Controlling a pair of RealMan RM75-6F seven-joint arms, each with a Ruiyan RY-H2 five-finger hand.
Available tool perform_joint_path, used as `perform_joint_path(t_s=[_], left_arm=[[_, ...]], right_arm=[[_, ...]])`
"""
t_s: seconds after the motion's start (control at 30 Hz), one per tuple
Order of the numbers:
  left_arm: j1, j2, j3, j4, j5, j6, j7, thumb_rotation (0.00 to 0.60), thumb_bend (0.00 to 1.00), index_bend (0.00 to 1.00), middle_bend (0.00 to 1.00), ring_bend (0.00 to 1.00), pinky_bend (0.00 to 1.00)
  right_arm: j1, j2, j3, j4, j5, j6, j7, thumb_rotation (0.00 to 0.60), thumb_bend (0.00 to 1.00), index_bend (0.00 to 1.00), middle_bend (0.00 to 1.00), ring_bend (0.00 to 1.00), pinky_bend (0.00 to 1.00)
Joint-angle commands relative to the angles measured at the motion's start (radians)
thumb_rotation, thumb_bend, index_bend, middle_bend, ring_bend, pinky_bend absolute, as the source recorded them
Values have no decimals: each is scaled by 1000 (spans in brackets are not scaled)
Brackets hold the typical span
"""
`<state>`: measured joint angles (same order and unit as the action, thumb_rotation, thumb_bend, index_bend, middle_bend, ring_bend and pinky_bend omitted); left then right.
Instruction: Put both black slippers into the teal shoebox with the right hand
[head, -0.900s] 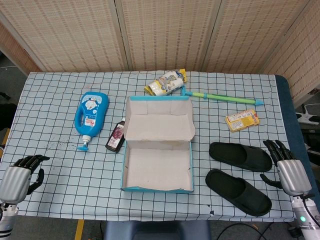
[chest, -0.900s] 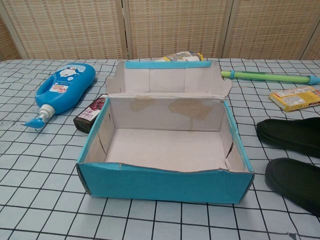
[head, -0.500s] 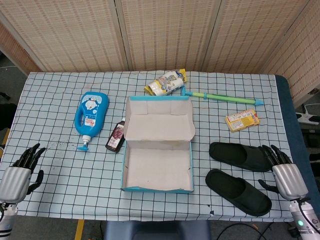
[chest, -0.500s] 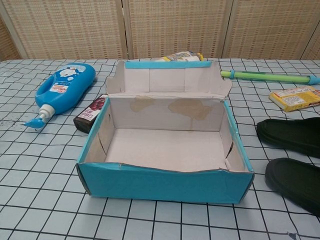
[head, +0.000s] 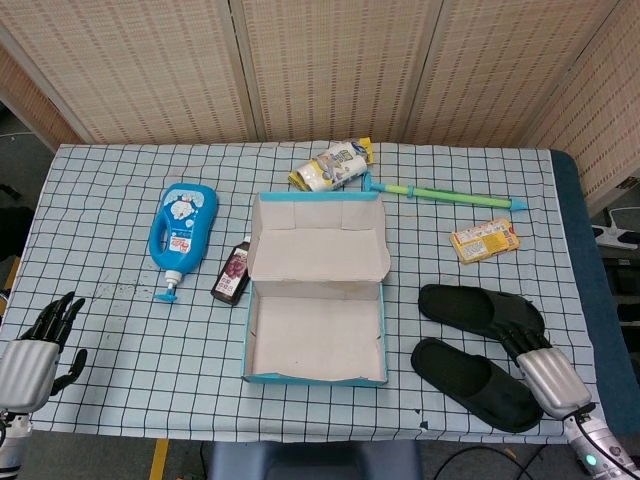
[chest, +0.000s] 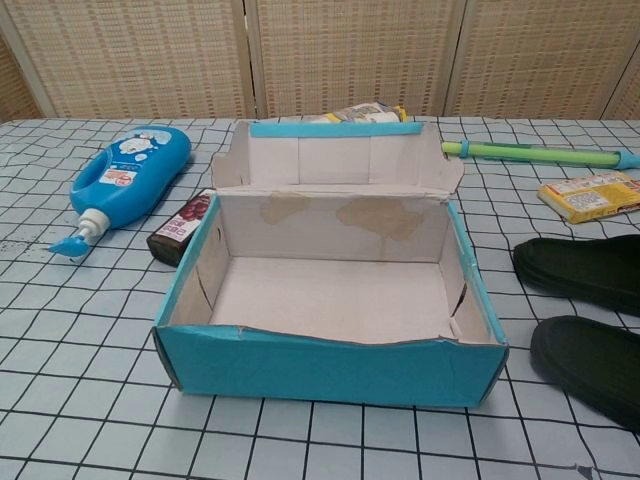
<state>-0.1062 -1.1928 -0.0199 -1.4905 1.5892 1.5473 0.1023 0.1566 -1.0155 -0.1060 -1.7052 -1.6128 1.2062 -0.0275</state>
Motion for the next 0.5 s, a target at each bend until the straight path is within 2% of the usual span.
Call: perform_joint_path(t_s=[0.03,0.23,0.5], left_arm=[[1,8,2,-10,-9,-9,-2,600,418,8,0,80,514],[4,19,0,-18,-12,-7,-10,600,413,8,0,80,516],[6,17,1,-17,-2,2,-7,600,413,28,0,81,515]], right_arm=[[52,84,-51,-92,8,-122,21,600,63,0,39,0,119],[56,138,-85,-161,48,-182,-10,600,63,0,26,0,120],[14,114,-81,-150,106,-139,-130,600,61,0,2,0,126]])
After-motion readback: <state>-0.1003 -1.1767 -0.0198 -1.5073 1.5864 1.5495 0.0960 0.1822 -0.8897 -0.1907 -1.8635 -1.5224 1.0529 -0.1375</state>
